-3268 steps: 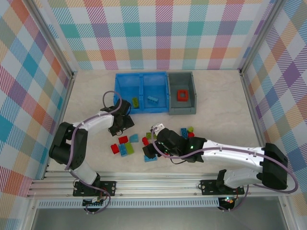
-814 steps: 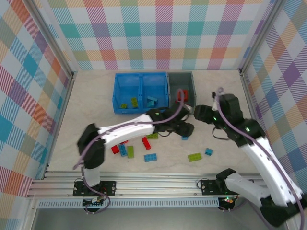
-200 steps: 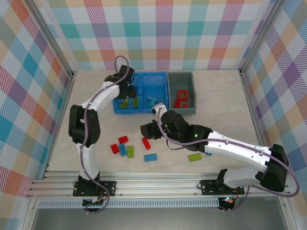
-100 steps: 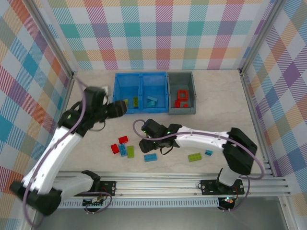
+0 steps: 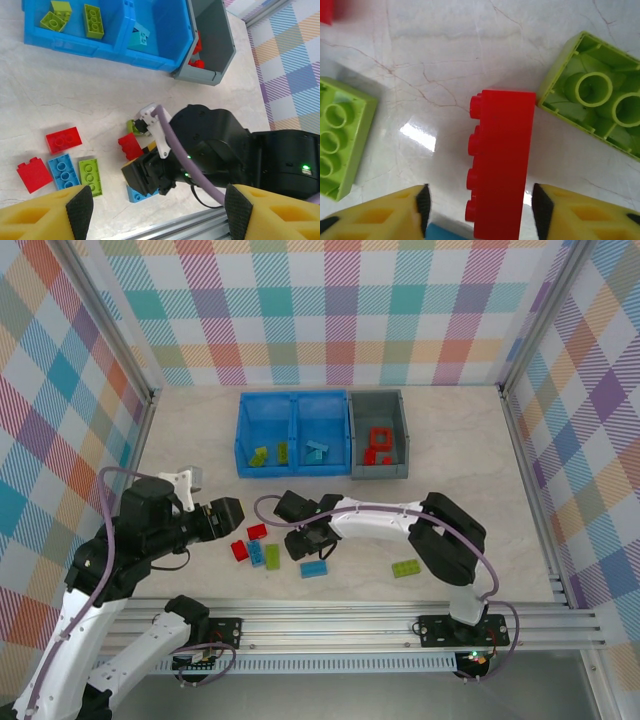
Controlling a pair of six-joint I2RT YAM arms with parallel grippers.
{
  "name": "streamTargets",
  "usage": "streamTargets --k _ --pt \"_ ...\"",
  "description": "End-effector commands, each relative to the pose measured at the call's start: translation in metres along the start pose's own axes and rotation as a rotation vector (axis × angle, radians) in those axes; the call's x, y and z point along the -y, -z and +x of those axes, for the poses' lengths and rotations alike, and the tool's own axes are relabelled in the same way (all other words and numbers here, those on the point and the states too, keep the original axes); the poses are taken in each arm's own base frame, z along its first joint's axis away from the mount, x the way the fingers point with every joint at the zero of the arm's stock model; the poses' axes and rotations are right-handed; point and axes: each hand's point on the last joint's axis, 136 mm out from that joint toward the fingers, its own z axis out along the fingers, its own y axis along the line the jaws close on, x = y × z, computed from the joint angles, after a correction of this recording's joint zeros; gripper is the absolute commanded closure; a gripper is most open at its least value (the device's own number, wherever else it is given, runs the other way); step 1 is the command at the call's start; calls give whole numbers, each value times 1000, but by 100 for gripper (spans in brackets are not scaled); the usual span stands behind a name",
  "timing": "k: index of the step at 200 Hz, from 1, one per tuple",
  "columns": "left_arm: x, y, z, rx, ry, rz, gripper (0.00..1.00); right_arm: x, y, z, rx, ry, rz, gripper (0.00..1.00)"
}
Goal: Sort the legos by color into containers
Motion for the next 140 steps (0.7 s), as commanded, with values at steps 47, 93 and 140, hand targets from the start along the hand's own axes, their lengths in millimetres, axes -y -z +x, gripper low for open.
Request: streamTargets --k 47,93,140 --pt "7 4 3 -5 7 43 28 1 1 -14 36 34 46 67" --pt "34 2 -14 16 14 152 28 9 72 -29 189 21 13 75" --pt "90 -24 -55 23 32 326 29 92 161 -47 347 -186 -20 74"
